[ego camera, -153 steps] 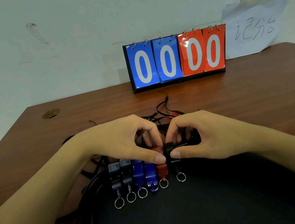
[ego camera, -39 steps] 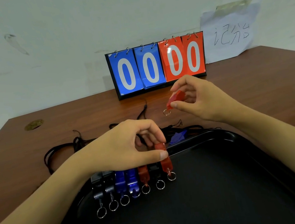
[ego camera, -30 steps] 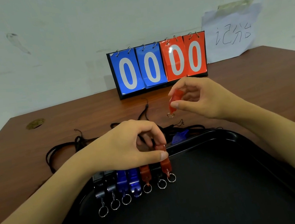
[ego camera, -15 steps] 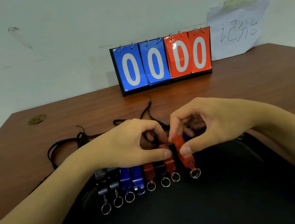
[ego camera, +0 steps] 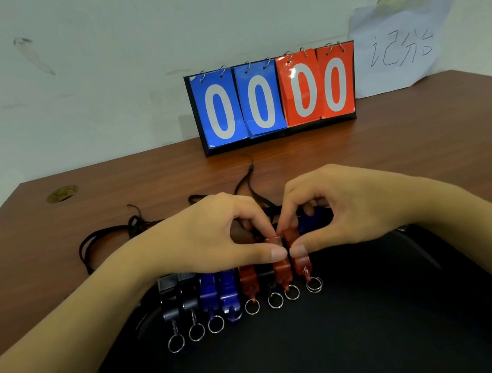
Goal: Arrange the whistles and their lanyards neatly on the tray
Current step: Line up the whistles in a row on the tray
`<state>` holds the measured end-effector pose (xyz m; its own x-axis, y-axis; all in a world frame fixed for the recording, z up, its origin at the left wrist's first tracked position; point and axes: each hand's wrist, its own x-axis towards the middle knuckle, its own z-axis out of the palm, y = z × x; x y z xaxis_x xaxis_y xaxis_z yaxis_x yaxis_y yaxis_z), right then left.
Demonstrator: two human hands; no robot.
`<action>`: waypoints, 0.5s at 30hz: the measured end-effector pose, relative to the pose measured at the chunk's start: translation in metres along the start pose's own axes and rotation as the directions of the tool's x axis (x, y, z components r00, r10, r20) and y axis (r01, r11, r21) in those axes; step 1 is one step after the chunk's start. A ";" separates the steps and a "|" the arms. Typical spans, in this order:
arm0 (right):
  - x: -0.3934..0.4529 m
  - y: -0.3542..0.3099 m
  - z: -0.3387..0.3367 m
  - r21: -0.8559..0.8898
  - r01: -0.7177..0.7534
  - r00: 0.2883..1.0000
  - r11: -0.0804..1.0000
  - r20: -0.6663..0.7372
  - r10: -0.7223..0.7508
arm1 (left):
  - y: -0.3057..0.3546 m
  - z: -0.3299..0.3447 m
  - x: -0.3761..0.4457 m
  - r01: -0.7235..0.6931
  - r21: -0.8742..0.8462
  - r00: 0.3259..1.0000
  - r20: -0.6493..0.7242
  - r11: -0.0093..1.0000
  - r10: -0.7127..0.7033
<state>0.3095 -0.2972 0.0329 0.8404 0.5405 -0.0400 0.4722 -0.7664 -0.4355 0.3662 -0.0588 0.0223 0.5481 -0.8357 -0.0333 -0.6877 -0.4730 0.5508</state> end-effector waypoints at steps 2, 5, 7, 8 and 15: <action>0.000 0.001 0.000 -0.004 0.004 1.000 1.000 -0.015 -0.004 | -0.001 0.000 0.000 -0.005 0.008 1.000 0.000 1.000 0.005; -0.002 0.006 -0.005 0.015 0.039 0.992 0.999 -0.120 -0.037 | -0.001 0.000 0.001 -0.001 0.015 1.000 0.003 1.000 0.001; -0.004 0.014 -0.012 0.030 0.038 0.985 0.999 -0.168 -0.033 | 0.000 -0.003 0.001 0.002 0.009 1.000 -0.009 1.000 -0.002; -0.004 0.018 -0.016 0.026 0.023 0.986 0.999 -0.165 -0.018 | 0.000 -0.005 0.000 -0.001 0.011 1.000 -0.027 1.000 0.002; -0.001 0.037 -0.017 -0.068 -0.091 0.996 0.994 0.005 0.092 | -0.015 -0.015 -0.003 0.013 -0.044 0.985 -0.173 0.999 -0.020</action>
<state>0.3302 -0.3323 0.0317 0.8788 0.4697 -0.0844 0.4106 -0.8343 -0.3680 0.3819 -0.0453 0.0271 0.6360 -0.7652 0.1004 -0.6589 -0.4707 0.5868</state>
